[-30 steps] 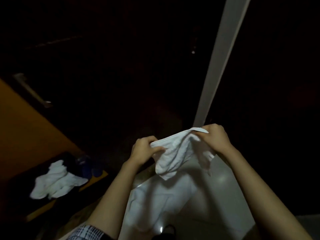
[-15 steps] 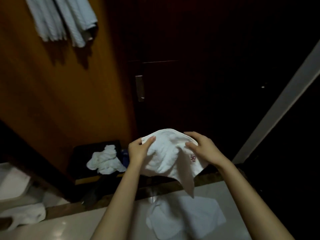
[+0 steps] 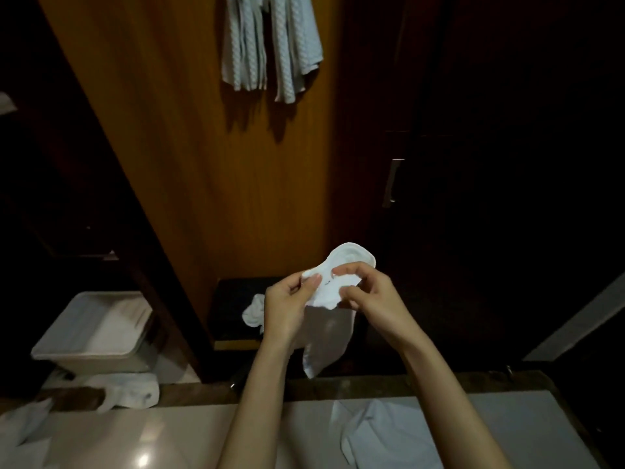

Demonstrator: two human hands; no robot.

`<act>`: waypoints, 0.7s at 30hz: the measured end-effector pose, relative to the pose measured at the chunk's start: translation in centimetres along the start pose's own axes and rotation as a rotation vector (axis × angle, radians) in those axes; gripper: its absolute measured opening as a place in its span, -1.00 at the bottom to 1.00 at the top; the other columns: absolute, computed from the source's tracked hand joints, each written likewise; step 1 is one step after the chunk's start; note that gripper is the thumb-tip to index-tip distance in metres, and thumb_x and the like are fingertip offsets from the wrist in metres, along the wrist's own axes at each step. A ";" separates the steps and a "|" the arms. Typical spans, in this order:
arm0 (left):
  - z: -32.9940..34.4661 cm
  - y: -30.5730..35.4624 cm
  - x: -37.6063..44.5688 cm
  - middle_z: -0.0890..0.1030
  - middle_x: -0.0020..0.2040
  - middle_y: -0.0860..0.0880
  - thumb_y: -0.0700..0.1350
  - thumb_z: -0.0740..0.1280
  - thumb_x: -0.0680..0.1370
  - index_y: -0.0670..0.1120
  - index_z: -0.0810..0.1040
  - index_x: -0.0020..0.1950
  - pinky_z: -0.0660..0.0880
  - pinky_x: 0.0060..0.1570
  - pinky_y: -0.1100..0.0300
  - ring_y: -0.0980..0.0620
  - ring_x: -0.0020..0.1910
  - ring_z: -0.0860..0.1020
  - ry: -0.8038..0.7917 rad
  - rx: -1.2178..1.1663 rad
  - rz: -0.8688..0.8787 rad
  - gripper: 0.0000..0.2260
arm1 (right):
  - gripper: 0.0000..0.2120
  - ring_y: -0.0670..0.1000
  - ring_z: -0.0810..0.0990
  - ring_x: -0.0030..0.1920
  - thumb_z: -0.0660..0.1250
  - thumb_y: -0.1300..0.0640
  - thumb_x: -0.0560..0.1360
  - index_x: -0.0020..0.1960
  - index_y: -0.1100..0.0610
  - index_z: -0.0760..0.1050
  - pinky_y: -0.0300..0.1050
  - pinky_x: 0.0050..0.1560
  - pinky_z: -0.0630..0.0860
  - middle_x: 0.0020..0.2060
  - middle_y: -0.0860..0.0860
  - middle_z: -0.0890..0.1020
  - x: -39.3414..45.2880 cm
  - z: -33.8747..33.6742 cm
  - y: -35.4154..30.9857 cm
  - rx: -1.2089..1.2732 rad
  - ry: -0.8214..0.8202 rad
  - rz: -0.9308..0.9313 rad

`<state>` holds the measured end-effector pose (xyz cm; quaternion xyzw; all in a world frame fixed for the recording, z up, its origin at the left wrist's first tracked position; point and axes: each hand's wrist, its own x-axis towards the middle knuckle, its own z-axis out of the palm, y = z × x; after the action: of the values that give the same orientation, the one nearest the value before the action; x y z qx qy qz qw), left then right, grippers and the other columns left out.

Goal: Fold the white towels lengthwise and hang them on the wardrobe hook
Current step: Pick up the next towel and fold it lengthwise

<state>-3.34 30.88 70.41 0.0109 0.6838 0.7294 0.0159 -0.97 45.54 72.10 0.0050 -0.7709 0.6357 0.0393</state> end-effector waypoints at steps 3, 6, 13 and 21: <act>-2.4 0.3 -0.5 0.70 -0.24 0.00 -0.10 0.38 0.50 0.06 0.69 -0.25 0.53 -0.33 0.32 0.14 -0.28 0.63 0.049 -0.077 -0.043 -0.84 | -0.71 -0.09 0.65 -0.01 0.37 0.39 0.43 0.11 0.15 0.52 -0.24 -0.03 0.57 -0.05 0.03 0.64 -0.2 3.0 -0.6 0.031 -0.135 -0.020; -4.3 0.0 -0.9 0.70 -0.22 -0.01 -0.10 0.37 0.51 0.01 0.69 -0.18 0.52 -0.30 0.29 0.11 -0.23 0.64 0.063 -0.115 -0.064 -0.88 | -0.80 -0.13 0.64 -0.06 0.44 0.30 0.40 -0.02 0.11 0.57 -0.22 -0.01 0.57 -0.12 -0.04 0.66 -0.5 5.8 -1.0 -0.147 -0.053 -0.121; -7.0 -0.6 -1.7 0.70 -0.19 -0.02 -0.15 0.31 0.56 -0.04 0.68 -0.11 0.52 -0.26 0.33 0.11 -0.18 0.66 0.011 -0.102 0.005 -0.84 | -0.94 -0.10 0.52 -0.18 0.42 0.07 0.44 -0.12 0.04 0.65 -0.38 -0.22 0.40 -0.22 -0.01 0.55 -1.7 10.2 -0.2 -0.438 0.268 -0.206; -8.6 -1.8 -2.4 0.69 -0.26 -0.04 -0.22 0.34 0.52 -0.04 0.62 -0.18 0.54 -0.29 0.28 0.08 -0.26 0.65 0.005 -0.038 0.046 -0.87 | -0.90 0.09 0.41 0.04 0.43 0.06 0.42 -0.18 0.09 0.65 -0.08 -0.03 0.30 -0.06 0.09 0.55 -3.4 10.7 -0.6 -0.843 0.387 -0.534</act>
<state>-1.29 22.30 68.06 0.0244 0.6695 0.7424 -0.0026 1.85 34.78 70.43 0.0676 -0.9099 0.2281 0.3397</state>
